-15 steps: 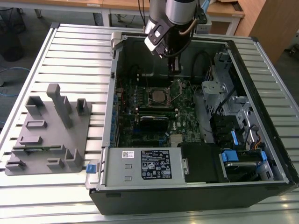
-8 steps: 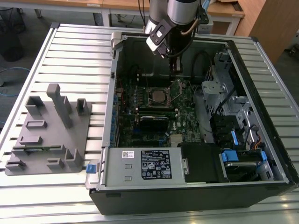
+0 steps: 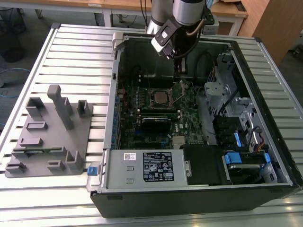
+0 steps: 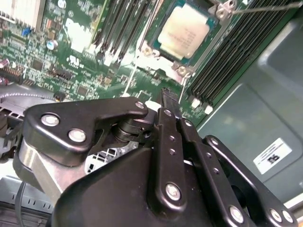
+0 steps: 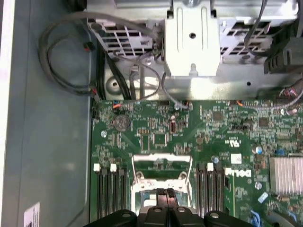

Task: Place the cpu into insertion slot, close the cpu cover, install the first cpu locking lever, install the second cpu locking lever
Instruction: 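Close the cpu cover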

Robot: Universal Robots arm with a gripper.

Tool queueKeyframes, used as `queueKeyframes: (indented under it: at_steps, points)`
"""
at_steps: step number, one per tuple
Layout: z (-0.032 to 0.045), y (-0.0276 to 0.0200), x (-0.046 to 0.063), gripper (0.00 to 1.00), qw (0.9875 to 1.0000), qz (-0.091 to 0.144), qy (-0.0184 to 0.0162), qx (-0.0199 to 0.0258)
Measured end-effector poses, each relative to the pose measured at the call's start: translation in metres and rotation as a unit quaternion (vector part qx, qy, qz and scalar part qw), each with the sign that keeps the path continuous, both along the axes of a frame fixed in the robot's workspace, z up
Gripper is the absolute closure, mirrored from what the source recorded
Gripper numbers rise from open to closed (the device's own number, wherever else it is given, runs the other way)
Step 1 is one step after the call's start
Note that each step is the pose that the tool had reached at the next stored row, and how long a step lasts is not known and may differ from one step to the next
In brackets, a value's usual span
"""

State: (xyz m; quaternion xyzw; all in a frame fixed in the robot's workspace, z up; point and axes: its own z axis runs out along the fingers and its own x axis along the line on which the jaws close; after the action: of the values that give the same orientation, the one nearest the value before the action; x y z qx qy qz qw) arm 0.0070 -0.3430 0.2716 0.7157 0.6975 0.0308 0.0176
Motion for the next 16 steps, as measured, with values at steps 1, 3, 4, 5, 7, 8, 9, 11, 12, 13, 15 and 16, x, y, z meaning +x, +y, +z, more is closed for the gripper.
queueKeyframes:
  at_steps: [1, 3, 4, 5, 7, 8, 9, 11, 12, 13, 15, 16]
  points:
    - [0.0000, 0.0000, 0.002, 0.90, 1.0000, 0.000, 0.0000, 0.0000]
    - [-0.0002, 0.0000, 0.007, 0.90, 1.0000, 0.000, 0.0000, 0.0001]
    - [-0.0002, 0.0000, 0.010, 0.90, 1.0000, 0.000, 0.0000, 0.0000]
    - [-0.0002, 0.0000, 0.013, 0.90, 1.0000, 0.000, 0.0000, 0.0001]
    - [-0.0004, 0.0000, 0.018, 0.90, 1.0000, 0.000, 0.0000, 0.0002]
    - [-0.0004, 0.0000, 0.021, 0.90, 1.0000, 0.000, 0.0000, 0.0002]
    - [-0.0004, 0.0000, 0.024, 0.90, 1.0000, 0.000, 0.0001, 0.0001]
    - [-0.0005, 0.0000, 0.029, 0.90, 1.0000, 0.000, 0.0001, 0.0001]
    - [-0.0005, 0.0000, 0.031, 0.90, 1.0000, 0.000, 0.0001, 0.0001]
    - [-0.0005, 0.0000, 0.034, 0.90, 1.0000, 0.000, 0.0001, 0.0001]
    - [-0.0005, 0.0000, 0.039, 0.90, 1.0000, 0.000, 0.0001, 0.0000]
    - [-0.0005, 0.0000, 0.041, 0.90, 1.0000, 0.000, 0.0002, 0.0001]
